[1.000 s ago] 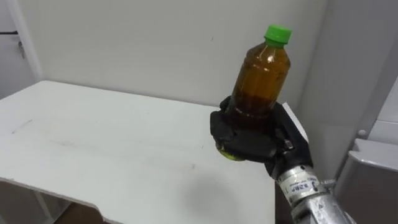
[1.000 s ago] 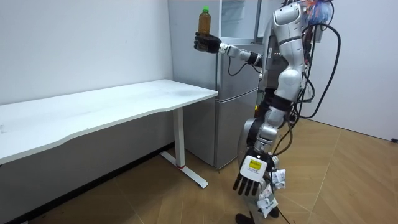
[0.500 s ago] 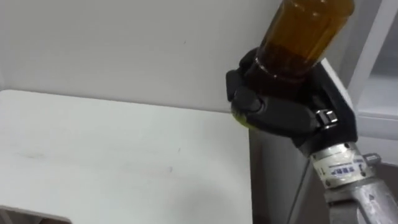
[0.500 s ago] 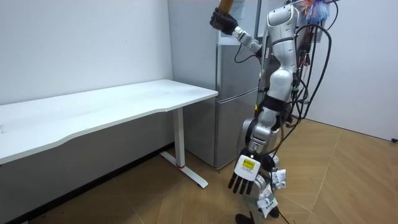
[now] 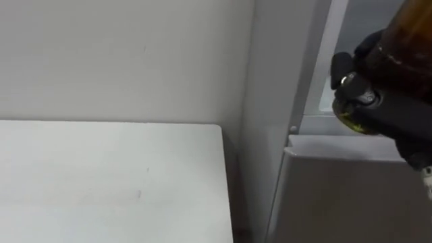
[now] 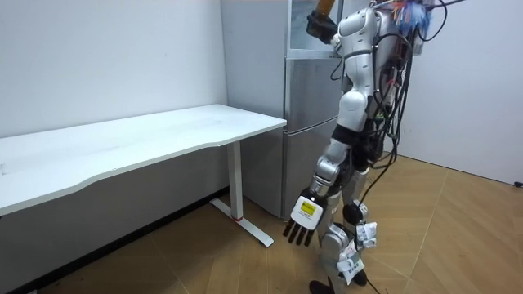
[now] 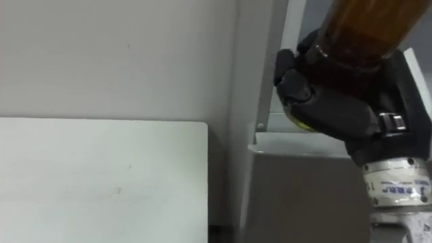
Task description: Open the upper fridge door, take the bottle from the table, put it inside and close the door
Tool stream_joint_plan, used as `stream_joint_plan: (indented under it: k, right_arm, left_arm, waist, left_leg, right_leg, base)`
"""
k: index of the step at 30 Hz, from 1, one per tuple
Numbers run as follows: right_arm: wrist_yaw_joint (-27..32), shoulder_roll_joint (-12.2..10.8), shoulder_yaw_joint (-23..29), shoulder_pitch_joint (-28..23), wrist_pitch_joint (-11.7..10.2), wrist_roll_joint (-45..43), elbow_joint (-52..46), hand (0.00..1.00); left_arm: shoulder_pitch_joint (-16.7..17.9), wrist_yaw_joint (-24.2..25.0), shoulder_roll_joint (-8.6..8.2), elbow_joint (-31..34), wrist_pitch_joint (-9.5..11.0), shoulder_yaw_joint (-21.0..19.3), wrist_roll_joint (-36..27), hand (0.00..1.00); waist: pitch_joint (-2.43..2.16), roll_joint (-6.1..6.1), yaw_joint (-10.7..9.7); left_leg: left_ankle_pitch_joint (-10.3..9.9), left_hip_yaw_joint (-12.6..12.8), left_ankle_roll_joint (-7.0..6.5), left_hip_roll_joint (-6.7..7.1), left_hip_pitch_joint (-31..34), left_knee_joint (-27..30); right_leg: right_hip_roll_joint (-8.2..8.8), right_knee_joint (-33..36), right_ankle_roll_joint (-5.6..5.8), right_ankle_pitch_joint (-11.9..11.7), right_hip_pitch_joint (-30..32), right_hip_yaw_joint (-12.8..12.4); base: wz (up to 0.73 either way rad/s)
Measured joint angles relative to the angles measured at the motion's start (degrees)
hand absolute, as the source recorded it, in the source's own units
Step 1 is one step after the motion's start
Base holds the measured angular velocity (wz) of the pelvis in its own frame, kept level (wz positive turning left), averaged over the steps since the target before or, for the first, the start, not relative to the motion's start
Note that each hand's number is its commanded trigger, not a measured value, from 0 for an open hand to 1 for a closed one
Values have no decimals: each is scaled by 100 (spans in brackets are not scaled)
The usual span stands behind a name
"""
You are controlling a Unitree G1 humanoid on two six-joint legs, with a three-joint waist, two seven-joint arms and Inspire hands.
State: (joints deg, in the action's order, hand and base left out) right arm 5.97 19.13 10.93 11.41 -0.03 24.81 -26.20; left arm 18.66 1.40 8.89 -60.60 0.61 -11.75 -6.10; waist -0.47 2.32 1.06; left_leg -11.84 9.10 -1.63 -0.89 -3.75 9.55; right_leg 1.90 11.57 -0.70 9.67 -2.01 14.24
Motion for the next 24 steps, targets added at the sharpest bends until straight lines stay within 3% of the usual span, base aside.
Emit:
stream_joint_plan:
  k: [8,12,19,24]
  right_arm:
    - [135,174,232,-170,4,-51,0,100]
    - [210,394,491,-170,12,48,33,100]
    - [338,618,661,-163,44,122,350,100]
    - [419,864,660,-56,103,81,841,100]
  left_arm:
    - [22,-57,0,162,198,-53,0,0]
    - [66,-57,0,85,199,-136,4,0]
    - [145,-75,1,88,189,-196,3,0]
    - [149,-74,36,82,184,-197,4,0]
  waist:
    - [-15,-29,-150]
    - [-7,-11,-168]
    - [61,119,-200]
    - [62,211,-114]
  left_leg:
    - [-14,54,25,-37,-16,-5]
    - [-14,53,25,-34,-22,-5]
    - [-14,58,25,-36,-34,-7]
    - [-14,56,25,-35,-73,-21]
  right_leg:
    - [-50,0,-12,-8,10,-53]
    - [-43,0,-12,-8,6,-11]
    - [-48,14,-12,-8,2,-20]
    - [-49,14,-13,-9,-17,-19]
  base:
    - [-4]
    - [0]
    - [0]
    - [0]
